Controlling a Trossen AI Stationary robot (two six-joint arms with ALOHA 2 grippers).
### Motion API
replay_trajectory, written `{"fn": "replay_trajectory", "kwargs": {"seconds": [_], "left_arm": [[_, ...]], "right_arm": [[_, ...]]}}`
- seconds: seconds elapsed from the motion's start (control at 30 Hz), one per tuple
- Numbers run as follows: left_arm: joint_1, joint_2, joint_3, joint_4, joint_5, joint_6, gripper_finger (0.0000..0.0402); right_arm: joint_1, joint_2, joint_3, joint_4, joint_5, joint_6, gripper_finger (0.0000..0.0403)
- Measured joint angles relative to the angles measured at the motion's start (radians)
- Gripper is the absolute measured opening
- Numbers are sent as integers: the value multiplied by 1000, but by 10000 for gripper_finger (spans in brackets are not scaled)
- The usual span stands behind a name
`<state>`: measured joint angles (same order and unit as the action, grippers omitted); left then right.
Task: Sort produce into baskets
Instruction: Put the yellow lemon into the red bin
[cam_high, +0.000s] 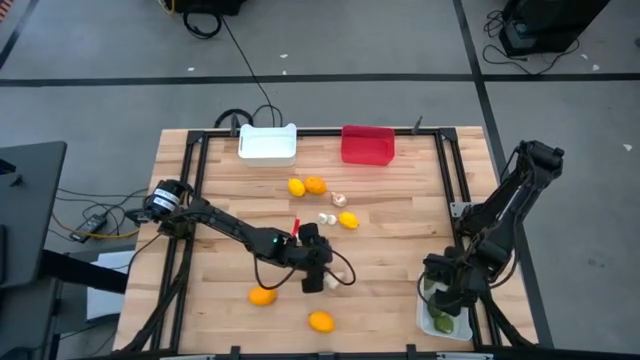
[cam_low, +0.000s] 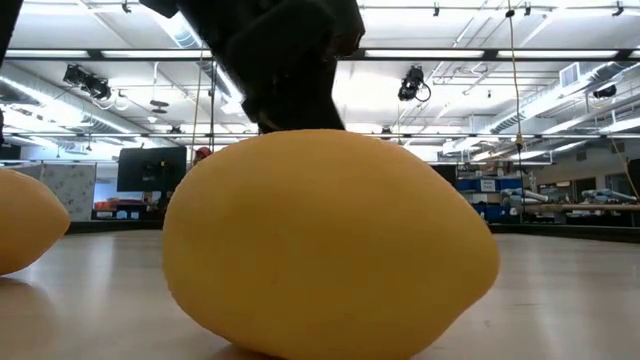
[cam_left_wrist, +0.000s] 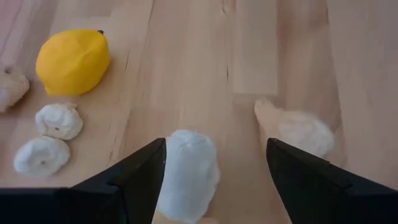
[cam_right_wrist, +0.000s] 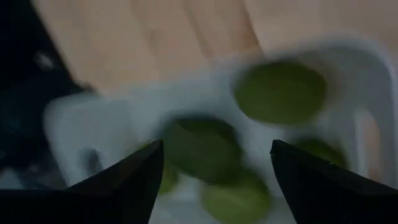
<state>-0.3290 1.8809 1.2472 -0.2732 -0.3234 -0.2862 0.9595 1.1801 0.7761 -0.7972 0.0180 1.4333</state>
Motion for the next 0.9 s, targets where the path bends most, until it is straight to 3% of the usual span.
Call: {"fn": "replay_trajectory", "kwargs": {"seconds": [0.1, 0.2, 0.3, 0.37, 0.5, 0.63, 0.9], "left_arm": [[2, 0, 0, -7, -11, 82, 282], [15, -3, 0, -14, -13, 123, 282], [40, -26, 0, -70, -14, 126, 282], [56, -51, 0, -118, -16, 127, 282], [82, -98, 0, -180, -16, 144, 282], [94, -131, 0, -226, -15, 180, 282], [103, -213, 0, -375, -24, 189, 282]], "right_arm": [[-13, 0, 81, 30, 142, -103, 292], [-42, 0, 154, 30, 374, -236, 283], [-100, -1, 168, 19, 629, -312, 278], [-183, 7, 147, 12, 702, -330, 277], [-387, 46, 61, 62, 681, -407, 278], [-562, 102, -18, 267, 598, -542, 279], [-782, 239, -44, 584, 405, -825, 280]]}}
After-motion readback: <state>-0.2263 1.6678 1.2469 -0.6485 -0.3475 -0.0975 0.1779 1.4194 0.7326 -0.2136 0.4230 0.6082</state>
